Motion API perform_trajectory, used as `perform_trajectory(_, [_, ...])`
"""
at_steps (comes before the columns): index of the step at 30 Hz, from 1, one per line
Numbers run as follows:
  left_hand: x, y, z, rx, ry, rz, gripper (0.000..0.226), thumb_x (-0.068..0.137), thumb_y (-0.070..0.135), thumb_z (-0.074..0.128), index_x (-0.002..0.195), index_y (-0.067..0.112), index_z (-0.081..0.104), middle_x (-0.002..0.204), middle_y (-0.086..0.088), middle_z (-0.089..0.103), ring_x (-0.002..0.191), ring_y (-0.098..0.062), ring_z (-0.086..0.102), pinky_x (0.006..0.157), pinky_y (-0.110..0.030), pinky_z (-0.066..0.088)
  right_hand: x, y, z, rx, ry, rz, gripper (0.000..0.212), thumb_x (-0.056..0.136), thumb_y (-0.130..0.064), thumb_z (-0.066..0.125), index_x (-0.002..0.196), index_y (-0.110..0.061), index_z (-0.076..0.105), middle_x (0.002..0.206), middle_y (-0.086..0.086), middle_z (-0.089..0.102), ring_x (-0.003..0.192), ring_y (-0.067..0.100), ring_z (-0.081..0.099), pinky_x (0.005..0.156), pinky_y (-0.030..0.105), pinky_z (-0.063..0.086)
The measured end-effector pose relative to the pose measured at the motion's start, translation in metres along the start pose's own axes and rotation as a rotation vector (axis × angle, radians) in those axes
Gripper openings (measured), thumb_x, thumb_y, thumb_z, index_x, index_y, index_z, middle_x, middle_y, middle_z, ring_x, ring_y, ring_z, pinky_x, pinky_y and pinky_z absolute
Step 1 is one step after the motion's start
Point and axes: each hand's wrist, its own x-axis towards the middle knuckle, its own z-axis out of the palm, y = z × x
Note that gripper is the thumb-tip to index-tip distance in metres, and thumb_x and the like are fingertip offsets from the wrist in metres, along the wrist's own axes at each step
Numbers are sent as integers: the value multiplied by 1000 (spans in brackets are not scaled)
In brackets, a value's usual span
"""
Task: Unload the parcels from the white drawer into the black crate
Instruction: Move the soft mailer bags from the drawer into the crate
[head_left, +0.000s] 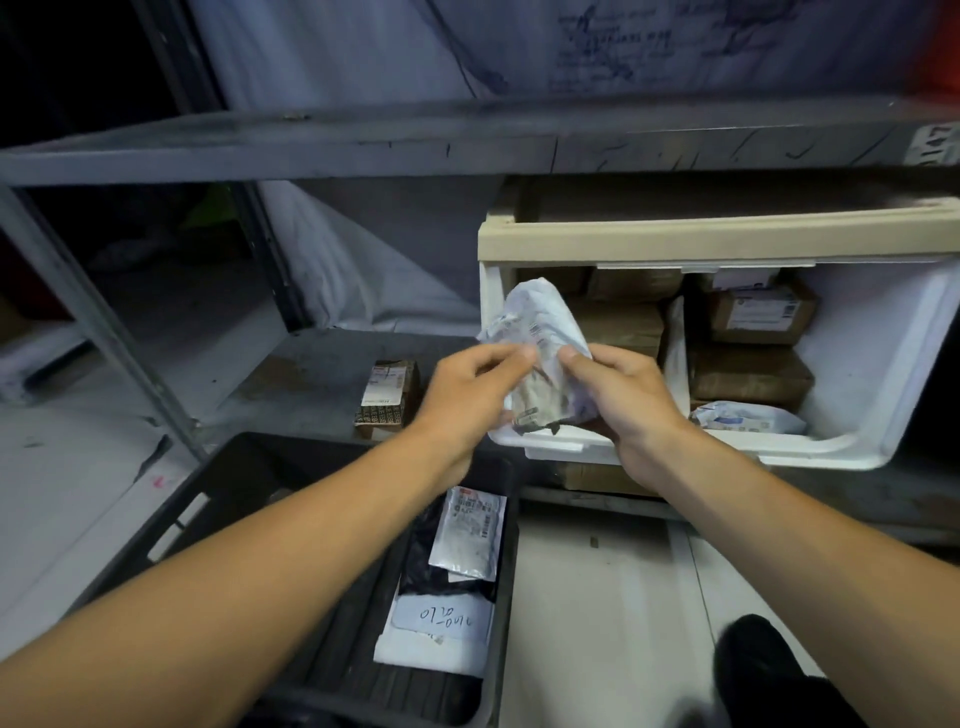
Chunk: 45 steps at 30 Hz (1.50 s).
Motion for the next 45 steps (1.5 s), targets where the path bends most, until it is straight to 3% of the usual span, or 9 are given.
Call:
perform_trajectory(5, [1,3,15,-197,11,-67,19,98,31,66,103,13,71,97,-8,77,94,-23,74,84,-43,60,-12,-2,13,-285,-211,-230,34,100,-9,62,71,-23,73,80,8,64,58,11,56,59,22,47])
perform_trajectory(9, [10,0,12,-242,210,-117,22,106,20,51,105,13,72,99,-9,78,94,-25,75,84,-40,61,-13,-2,14,-368,-282,-174,21,94,-10,69,104,-27,77,115,-5,64,93,4,64,76,7,47])
perform_trajectory(14, [13,6,3,-340,176,-148,23,107,21,49,109,12,70,104,-10,77,91,-23,75,77,-34,60,-5,-2,0,-318,83,-141,3,94,-23,71,95,-26,72,96,-14,70,86,-3,63,77,21,46])
perform_trajectory(20, [11,6,1,-353,95,-228,39,108,40,43,119,13,69,110,-11,77,103,-32,73,95,-51,56,-2,-4,-6,-63,-26,130,21,96,-24,71,107,-7,74,104,8,78,90,19,73,76,35,55])
perform_trajectory(29, [20,-4,-13,8,369,-23,24,104,28,55,87,15,66,77,1,66,74,-15,62,72,-32,55,6,-1,-15,-122,263,59,30,97,-21,68,100,9,66,111,29,65,87,39,68,66,37,45])
perform_trajectory(32, [12,-1,-4,89,172,12,7,98,22,64,95,21,70,91,1,72,82,-11,66,75,-29,57,3,1,-12,-168,324,33,26,96,-23,68,91,2,69,96,24,67,83,41,65,64,37,45])
perform_trajectory(37, [5,1,24,-75,-115,-20,39,96,41,66,128,18,65,109,-1,73,99,-15,69,83,-34,57,-10,-12,11,-94,99,-12,21,98,-10,62,83,-6,76,61,6,64,56,22,58,51,33,52])
perform_trajectory(41, [12,-4,22,-105,36,-5,32,91,35,70,119,19,63,103,-5,75,96,-19,73,86,-43,59,-17,-16,18,-114,-103,-7,36,92,5,50,89,-14,80,72,16,71,64,23,63,60,38,53])
perform_trajectory(45, [20,-6,11,-240,203,-108,23,104,24,53,120,10,64,102,-11,77,93,-27,76,89,-47,60,-13,-10,18,-107,-132,34,46,90,13,52,97,-26,75,102,-5,74,90,14,68,84,34,58])
